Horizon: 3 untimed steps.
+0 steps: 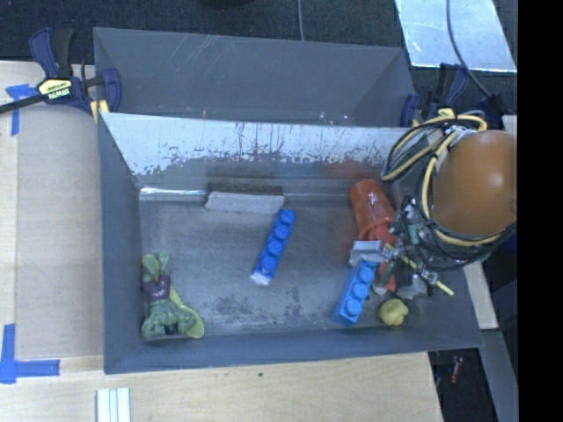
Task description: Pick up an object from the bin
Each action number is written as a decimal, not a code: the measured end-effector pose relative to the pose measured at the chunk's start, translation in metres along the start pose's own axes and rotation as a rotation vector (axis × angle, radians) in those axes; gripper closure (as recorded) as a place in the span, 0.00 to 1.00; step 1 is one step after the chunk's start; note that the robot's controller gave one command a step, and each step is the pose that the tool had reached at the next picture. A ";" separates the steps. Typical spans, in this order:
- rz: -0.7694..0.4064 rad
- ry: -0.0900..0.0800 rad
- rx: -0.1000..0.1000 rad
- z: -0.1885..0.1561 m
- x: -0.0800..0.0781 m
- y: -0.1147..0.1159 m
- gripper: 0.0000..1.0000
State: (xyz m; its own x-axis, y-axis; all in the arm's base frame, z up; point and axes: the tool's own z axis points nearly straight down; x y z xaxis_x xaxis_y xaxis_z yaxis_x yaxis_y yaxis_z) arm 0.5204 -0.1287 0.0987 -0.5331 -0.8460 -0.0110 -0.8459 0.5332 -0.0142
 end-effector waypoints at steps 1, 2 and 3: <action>-0.125 -0.005 -0.004 0.027 -0.008 0.004 0.00; -0.430 -0.002 0.002 0.029 -0.032 0.012 1.00; -0.429 -0.002 0.002 0.029 -0.032 0.012 1.00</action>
Offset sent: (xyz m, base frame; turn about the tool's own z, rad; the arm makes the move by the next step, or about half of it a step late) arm 0.0067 0.0323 -0.0287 -0.4301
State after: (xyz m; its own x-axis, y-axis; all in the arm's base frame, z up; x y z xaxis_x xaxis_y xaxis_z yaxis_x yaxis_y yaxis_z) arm 0.5278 -0.0955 0.0703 -0.1326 -0.9911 -0.0058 -0.9910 0.1327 -0.0198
